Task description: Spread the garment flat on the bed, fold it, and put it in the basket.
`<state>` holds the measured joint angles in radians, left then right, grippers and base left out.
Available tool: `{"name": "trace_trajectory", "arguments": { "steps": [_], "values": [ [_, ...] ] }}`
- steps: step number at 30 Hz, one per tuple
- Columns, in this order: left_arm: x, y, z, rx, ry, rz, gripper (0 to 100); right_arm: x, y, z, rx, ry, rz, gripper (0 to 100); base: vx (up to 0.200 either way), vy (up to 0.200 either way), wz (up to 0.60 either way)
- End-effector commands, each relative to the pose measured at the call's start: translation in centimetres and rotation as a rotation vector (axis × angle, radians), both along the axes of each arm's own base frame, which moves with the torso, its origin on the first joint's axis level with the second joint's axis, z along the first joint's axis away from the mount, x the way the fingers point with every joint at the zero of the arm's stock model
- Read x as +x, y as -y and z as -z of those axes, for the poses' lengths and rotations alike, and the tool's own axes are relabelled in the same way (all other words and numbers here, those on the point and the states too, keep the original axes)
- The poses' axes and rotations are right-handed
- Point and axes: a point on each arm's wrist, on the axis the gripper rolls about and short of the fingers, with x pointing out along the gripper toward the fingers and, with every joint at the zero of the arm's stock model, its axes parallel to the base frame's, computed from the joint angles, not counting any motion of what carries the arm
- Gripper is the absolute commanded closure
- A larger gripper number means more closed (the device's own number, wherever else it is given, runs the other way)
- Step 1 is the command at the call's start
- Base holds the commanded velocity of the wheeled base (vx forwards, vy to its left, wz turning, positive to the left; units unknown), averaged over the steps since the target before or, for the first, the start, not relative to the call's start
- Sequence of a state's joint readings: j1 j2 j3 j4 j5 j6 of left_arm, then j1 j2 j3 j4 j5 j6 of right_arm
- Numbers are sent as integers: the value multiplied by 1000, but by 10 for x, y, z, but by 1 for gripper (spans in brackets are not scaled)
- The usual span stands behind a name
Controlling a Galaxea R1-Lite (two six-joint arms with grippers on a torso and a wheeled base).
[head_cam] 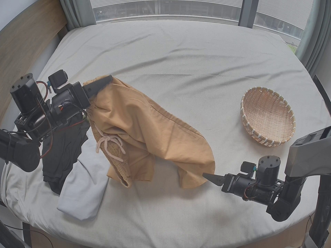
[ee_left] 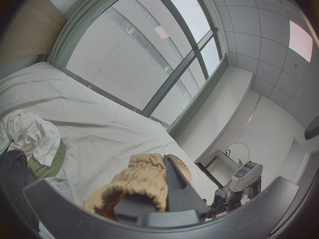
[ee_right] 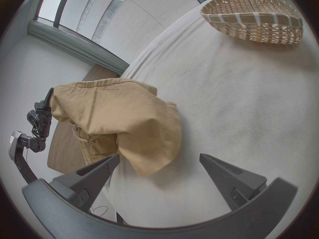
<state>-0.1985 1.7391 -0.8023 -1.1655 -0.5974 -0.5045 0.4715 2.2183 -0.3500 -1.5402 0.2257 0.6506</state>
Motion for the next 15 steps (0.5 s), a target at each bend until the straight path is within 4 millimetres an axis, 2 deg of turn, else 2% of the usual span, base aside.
{"name": "trace_trajectory", "arguments": {
  "steps": [1,9,10,15],
  "values": [
    [-1,1,0,-1,1,3,100,11,-10,2,19,23,-11,0,0,0,0],
    [-1,1,0,-1,3,3,100,26,-17,13,25,34,-13,0,0,0,0],
    [-1,1,0,-1,4,3,100,27,-18,13,28,37,-12,100,0,0,0],
    [-1,1,0,-1,3,3,100,29,-16,2,75,41,7,100,0,0,0]
  ]
}}
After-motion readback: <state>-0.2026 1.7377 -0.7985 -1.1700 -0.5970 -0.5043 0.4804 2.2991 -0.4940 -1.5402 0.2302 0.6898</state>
